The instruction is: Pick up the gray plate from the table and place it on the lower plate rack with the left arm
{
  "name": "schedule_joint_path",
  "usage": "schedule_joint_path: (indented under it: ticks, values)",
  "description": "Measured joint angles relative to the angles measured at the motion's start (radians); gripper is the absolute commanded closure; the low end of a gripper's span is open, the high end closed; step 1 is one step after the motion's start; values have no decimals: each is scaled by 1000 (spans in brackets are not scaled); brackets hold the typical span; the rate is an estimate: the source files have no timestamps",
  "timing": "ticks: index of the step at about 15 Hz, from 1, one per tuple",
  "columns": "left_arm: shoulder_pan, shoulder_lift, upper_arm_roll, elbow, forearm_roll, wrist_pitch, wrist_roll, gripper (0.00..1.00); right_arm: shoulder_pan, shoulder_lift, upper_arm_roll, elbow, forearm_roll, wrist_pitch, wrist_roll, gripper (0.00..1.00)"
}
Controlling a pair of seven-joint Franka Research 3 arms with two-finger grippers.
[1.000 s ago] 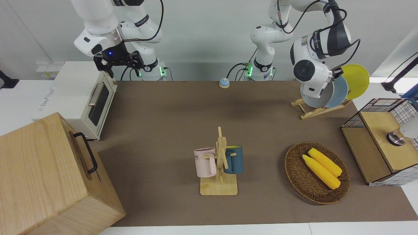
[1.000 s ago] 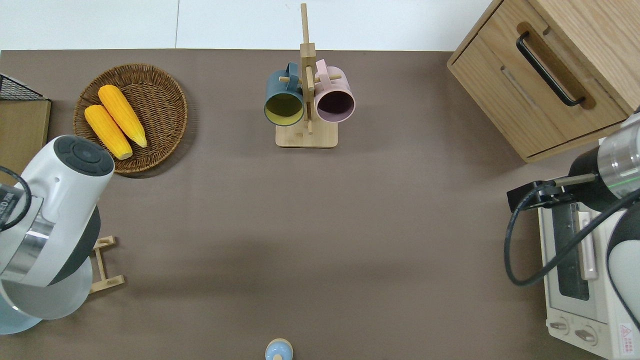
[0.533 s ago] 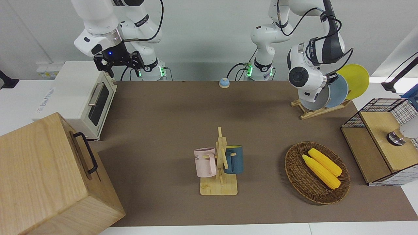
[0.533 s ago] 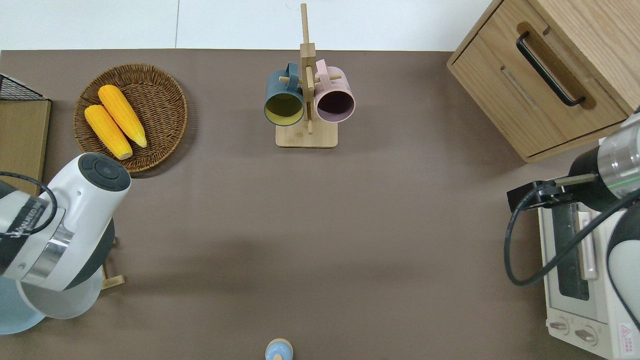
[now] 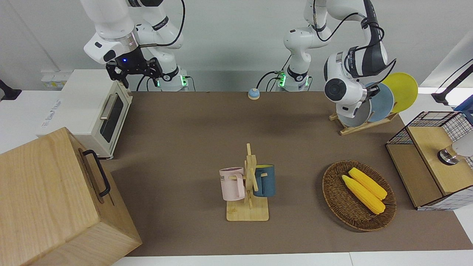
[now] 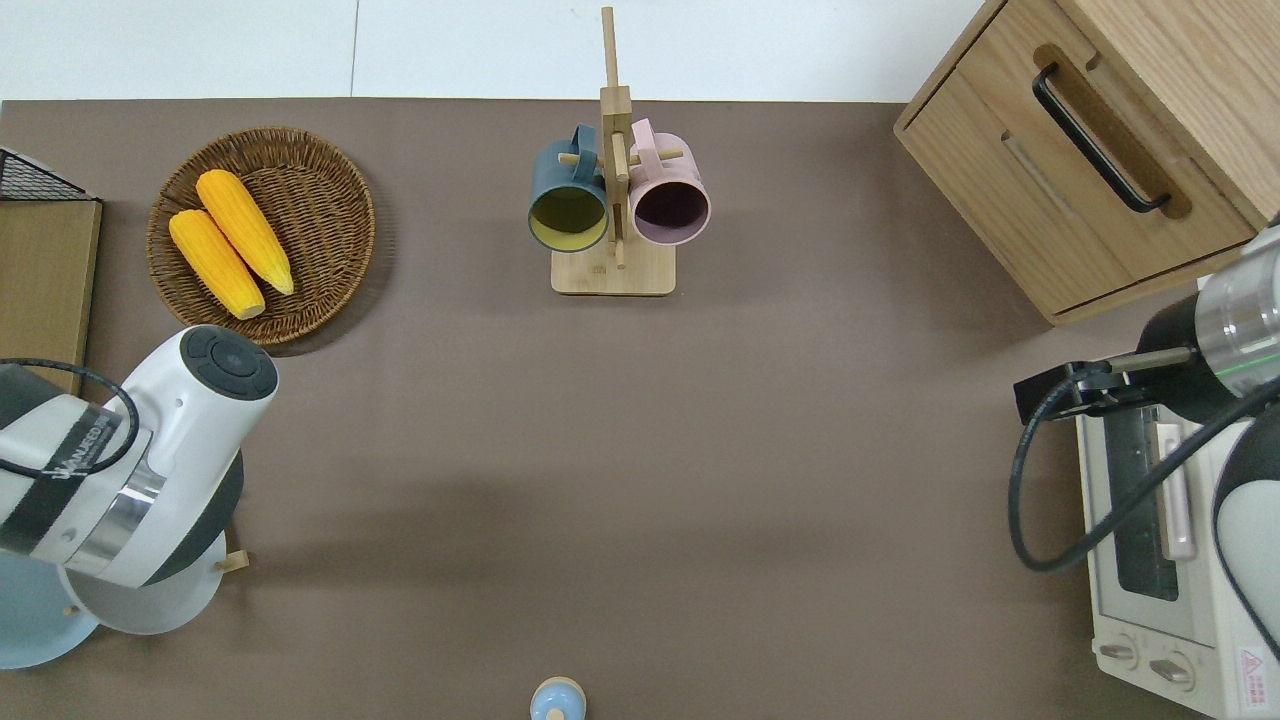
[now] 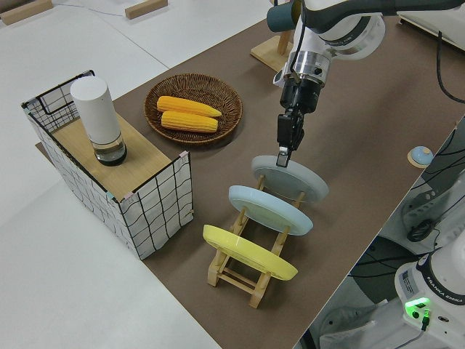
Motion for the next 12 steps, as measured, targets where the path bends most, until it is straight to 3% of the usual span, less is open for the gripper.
schedule_joint_path:
  ticks: [1,2,8,12]
  values:
    - [0,0,0,-1,-1,1,0,90,0,0,0,0,0,0,0,17]
    - [0,0,0,-3,-1,3,0,5,0,0,0,0,0,0,0,17]
    - [0,0,0,-3,-1,6,0,5,0,0,0,0,0,0,0,17]
    - [0,-4,0,27,-58,6,3,5,0,0,0,0,0,0,0,17]
